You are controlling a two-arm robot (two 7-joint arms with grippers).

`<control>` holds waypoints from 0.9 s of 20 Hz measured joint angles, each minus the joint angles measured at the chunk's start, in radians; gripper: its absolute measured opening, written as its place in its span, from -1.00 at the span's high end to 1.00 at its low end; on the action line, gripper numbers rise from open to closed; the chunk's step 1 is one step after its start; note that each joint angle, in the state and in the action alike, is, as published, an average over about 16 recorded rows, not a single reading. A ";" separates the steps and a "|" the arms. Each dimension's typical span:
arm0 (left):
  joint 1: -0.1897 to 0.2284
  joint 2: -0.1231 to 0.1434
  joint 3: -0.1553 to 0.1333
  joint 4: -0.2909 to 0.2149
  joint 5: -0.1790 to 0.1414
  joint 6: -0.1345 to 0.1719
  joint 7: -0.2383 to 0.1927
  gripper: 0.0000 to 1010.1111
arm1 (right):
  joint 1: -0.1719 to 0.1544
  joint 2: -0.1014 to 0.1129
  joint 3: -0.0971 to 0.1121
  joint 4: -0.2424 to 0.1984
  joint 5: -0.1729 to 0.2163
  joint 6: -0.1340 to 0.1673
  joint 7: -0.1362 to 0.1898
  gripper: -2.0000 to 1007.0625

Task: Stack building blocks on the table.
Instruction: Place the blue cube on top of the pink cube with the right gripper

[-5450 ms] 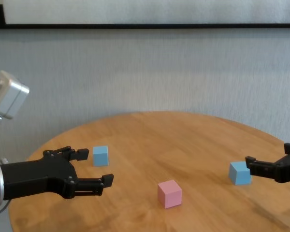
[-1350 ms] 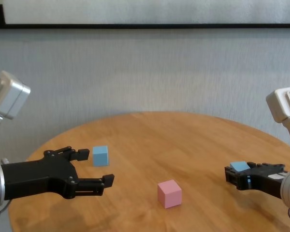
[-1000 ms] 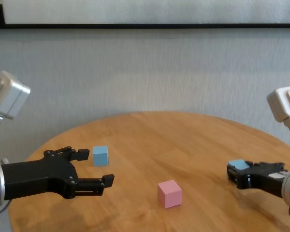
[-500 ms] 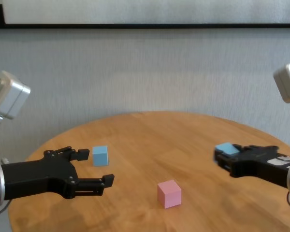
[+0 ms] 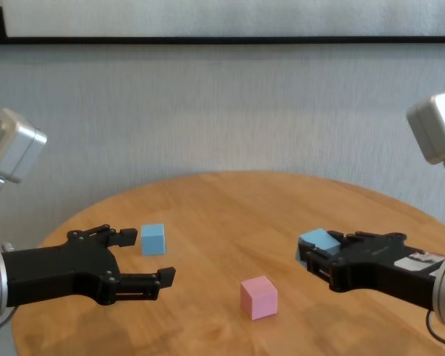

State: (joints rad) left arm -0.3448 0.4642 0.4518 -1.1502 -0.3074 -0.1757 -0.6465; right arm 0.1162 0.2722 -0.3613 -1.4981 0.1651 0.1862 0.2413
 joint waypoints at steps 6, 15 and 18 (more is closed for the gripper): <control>0.000 0.000 0.000 0.000 0.000 0.000 0.000 -0.98 | -0.020 -0.009 -0.010 -0.017 -0.022 0.004 0.011 0.29; 0.000 0.000 0.000 0.000 0.000 0.000 0.000 -0.98 | -0.024 -0.033 -0.023 -0.005 -0.062 -0.002 0.017 0.29; 0.000 0.000 0.000 0.000 0.000 0.000 0.000 -0.98 | -0.021 -0.042 -0.026 0.003 -0.077 -0.006 0.017 0.29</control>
State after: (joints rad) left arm -0.3448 0.4642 0.4518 -1.1502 -0.3074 -0.1757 -0.6465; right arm 0.0955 0.2303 -0.3876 -1.4953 0.0878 0.1803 0.2584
